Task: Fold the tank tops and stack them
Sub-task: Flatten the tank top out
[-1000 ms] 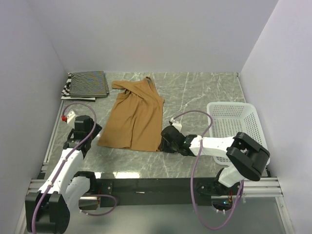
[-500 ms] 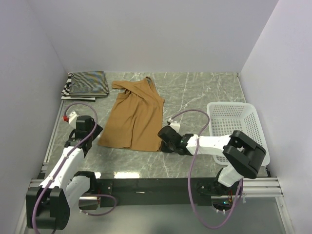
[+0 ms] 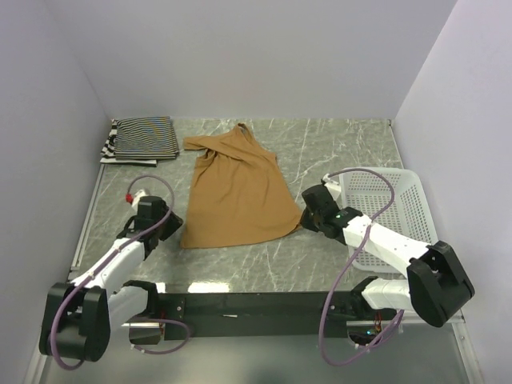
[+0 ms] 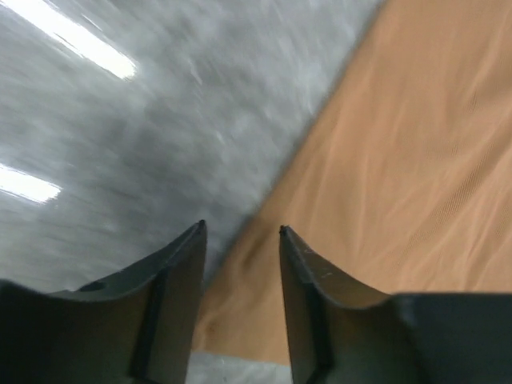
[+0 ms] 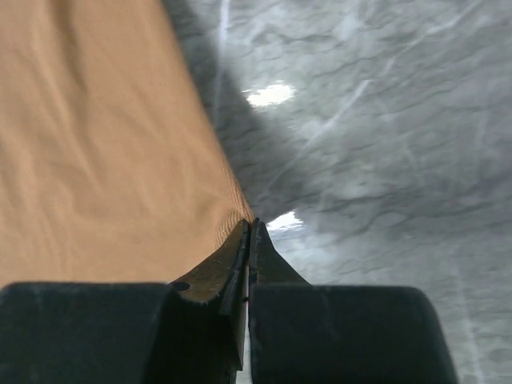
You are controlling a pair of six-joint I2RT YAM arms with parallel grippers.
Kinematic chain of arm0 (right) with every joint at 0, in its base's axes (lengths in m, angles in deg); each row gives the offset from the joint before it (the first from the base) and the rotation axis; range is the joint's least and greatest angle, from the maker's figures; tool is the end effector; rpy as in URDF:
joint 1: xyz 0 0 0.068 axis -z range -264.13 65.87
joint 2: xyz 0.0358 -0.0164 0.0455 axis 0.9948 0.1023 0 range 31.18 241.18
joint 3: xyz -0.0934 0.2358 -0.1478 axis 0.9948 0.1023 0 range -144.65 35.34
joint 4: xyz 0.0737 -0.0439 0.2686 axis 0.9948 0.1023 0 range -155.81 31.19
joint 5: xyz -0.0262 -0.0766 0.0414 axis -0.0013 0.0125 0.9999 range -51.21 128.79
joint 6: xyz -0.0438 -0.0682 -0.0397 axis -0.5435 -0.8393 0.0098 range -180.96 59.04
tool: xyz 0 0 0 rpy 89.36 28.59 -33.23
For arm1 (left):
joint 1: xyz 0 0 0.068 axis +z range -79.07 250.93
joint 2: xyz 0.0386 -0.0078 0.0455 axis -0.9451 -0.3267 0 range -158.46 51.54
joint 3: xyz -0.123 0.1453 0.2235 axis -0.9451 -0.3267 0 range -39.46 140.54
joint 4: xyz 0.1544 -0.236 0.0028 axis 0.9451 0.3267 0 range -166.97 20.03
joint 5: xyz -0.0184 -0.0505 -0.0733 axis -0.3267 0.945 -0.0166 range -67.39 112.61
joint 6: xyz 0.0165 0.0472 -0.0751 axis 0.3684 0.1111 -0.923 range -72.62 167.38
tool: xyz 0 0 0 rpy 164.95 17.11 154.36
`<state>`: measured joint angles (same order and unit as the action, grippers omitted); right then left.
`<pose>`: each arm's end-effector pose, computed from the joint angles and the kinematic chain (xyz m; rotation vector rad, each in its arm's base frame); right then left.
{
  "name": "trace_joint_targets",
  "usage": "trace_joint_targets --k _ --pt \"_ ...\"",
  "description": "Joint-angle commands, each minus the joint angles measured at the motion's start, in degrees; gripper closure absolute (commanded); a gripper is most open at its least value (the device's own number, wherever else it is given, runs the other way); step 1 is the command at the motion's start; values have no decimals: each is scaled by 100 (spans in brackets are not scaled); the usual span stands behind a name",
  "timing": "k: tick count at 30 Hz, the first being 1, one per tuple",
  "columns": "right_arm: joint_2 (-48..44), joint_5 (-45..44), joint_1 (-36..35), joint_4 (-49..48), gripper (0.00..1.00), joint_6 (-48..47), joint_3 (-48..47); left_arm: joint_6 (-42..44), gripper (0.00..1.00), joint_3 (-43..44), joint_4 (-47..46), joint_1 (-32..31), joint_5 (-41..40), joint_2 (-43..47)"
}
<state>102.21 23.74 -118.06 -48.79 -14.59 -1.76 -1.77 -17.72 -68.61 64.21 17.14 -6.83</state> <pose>0.2421 0.1377 0.1663 0.3780 2.4136 0.3117 0.2287 -0.0191 0.1364 -0.9054 2.2022 -0.3614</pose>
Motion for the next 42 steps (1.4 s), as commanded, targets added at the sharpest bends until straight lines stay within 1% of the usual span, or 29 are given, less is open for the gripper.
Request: trace_joint_targets --k 1,2,3,4,6,9,11,15,18,20,22,25,31,34,37,40,41,42 --pt "25 46 290 153 100 -365 -236 54 51 15 -168 -513 179 -113" --pt "60 72 334 162 100 -435 -314 45 47 15 -142 -645 117 -96" --pt "69 81 361 170 100 -462 -350 19 45 24 -11 -777 56 -78" --pt "96 90 387 179 100 -523 -394 10 43 24 95 -1004 -23 -9" --pt "113 125 458 206 100 -567 -482 -16 42 24 323 -1112 -261 97" --pt "87 81 554 258 100 -655 -552 -270 44 -38 613 -1191 -427 544" --pt "61 81 703 302 100 -717 -587 -350 45 -55 745 -1296 -568 660" --pt "78 230 932 320 100 -857 -675 -402 48 32 904 -1603 -569 520" --pt "113 265 1020 373 100 -919 -807 -647 48 50 1097 -2156 -840 397" --pt "105 283 1038 373 100 -963 -860 -833 50 -29 1194 -2307 -964 431" --pt "78 309 1099 373 100 -981 -878 -991 50 -125 1168 -2482 -1026 519" --pt "61 380 1161 364 100 -1016 -886 -1053 50 -293 983 -2667 -903 511" --pt "52 424 1214 390 100 -1051 -930 -1124 50 -275 870 -2992 -964 230" --pt "17 441 1231 399 100 -1060 -939 -1080 53 -214 790 -3089 -955 -25" --pt "-10 468 1249 443 100 -1077 -974 -1080 61 -126 746 -3212 -982 -297" --pt "-62 494 1266 487 100 -1104 -1009 -1106 74 -21 851 -3265 -1052 -447" --pt "-88 512 1266 513 100 -1104 -1027 -1089 86 14 869 -3265 -1061 -430" --pt "-115 538 1284 531 100 -1112 -1036 -1080 93 41 982 -3265 -1087 -395"
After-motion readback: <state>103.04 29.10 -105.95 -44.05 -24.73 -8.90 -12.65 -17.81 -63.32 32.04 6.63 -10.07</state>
